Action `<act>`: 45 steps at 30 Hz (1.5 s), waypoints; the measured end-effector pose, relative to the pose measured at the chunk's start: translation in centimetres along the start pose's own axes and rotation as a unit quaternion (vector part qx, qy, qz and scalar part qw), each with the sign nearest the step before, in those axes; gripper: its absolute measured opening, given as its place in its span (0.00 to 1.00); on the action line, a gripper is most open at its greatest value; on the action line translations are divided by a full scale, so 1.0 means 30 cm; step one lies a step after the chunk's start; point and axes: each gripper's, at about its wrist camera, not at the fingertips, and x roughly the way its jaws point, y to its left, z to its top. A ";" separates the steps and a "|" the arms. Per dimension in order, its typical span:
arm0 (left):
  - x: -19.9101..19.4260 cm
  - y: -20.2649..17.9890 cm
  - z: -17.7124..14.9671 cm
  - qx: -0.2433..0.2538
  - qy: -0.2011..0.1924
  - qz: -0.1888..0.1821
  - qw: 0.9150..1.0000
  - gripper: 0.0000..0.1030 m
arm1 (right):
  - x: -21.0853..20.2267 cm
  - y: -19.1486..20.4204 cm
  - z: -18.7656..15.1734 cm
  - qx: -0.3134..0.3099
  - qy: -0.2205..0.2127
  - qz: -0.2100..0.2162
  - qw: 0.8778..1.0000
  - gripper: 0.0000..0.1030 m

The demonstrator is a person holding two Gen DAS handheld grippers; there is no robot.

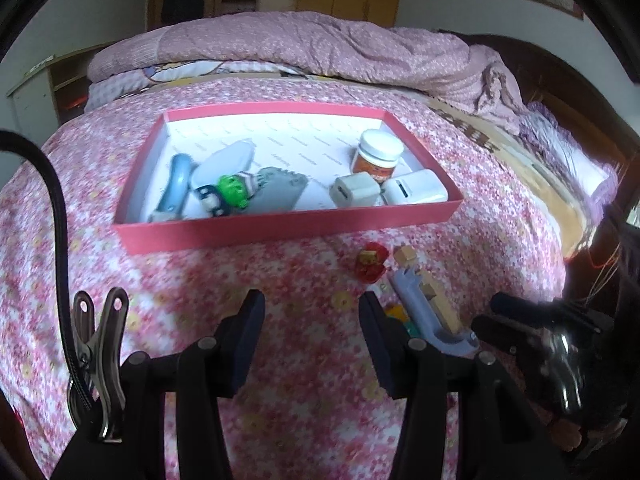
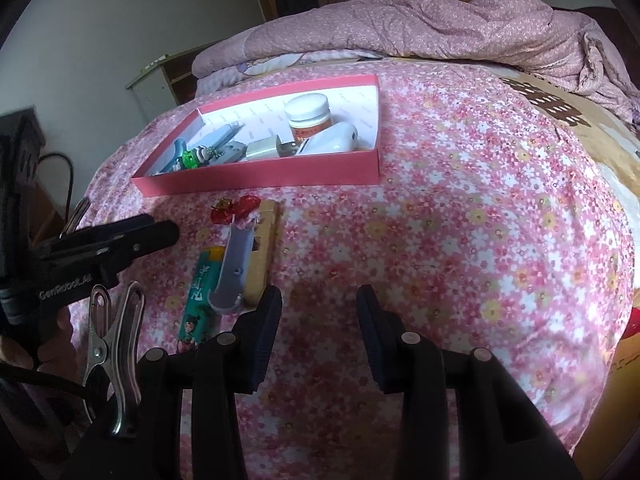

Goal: Organize rigid objects
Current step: 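Withdraw both grippers from the tray toward the remaining objects, then grasp the small red toy with the left gripper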

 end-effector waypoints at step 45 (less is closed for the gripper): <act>-0.035 0.056 -0.077 0.001 -0.028 0.049 0.998 0.22 | 0.010 0.097 -0.032 -0.061 0.001 -0.006 0.998 0.39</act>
